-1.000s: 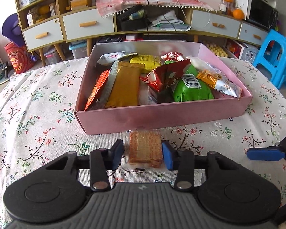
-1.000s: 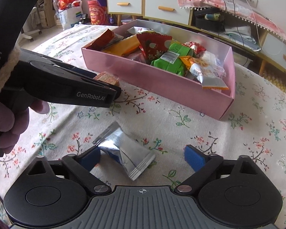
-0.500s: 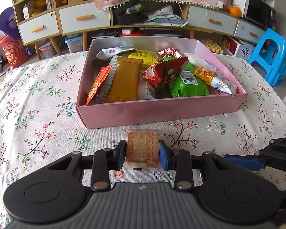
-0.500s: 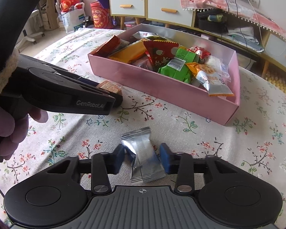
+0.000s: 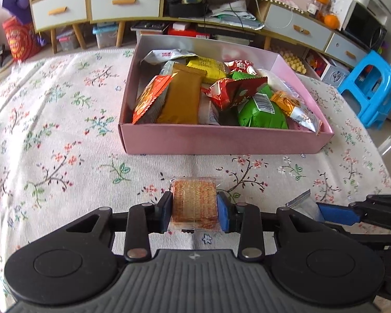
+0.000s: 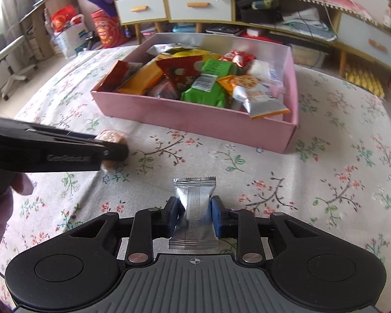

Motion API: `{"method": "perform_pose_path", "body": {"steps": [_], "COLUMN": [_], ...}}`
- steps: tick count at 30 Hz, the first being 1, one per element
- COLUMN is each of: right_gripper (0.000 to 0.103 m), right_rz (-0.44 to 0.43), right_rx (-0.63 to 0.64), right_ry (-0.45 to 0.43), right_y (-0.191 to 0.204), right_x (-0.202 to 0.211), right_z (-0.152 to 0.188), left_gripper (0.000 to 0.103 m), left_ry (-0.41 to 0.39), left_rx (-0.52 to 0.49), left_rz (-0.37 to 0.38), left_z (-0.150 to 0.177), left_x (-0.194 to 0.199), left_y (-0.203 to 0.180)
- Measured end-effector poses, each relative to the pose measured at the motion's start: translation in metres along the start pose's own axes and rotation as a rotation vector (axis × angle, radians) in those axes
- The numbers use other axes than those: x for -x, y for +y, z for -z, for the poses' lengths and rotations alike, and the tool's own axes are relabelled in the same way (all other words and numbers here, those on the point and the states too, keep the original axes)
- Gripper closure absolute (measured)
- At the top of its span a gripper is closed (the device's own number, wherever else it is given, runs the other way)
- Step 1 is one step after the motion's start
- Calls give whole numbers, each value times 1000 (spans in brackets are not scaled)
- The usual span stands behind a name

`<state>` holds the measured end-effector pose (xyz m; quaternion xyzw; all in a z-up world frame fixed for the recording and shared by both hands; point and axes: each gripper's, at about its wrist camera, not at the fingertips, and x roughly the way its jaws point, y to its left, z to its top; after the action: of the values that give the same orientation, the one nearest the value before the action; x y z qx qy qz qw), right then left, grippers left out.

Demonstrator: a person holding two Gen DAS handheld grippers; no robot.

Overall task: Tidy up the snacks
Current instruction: 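Carry the wafer biscuit and silver packet over the pink box with both tools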

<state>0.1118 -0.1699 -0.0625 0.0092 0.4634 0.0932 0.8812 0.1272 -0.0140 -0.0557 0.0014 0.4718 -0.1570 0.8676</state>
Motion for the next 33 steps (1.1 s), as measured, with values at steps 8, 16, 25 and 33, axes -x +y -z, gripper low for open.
{"method": "perform_pose_path", "body": {"steps": [8, 16, 25, 33], "right_gripper": [78, 78, 78, 78], "right_rz": [-1, -49, -123, -173], "right_rx": [-91, -219, -356, -433], "right_ry": [22, 21, -1, -84], "right_y": [-8, -22, -35, -38], "right_x": [7, 14, 23, 33], "right_z": [-3, -7, -16, -37], "left_gripper": [71, 71, 71, 71], "left_ry": [8, 11, -23, -104], "left_rx": [28, 44, 76, 98], "left_rz": [37, 51, 83, 111], "left_z": [0, -1, -7, -21], "left_x": [9, 15, 29, 36], "left_y": [6, 15, 23, 17]}}
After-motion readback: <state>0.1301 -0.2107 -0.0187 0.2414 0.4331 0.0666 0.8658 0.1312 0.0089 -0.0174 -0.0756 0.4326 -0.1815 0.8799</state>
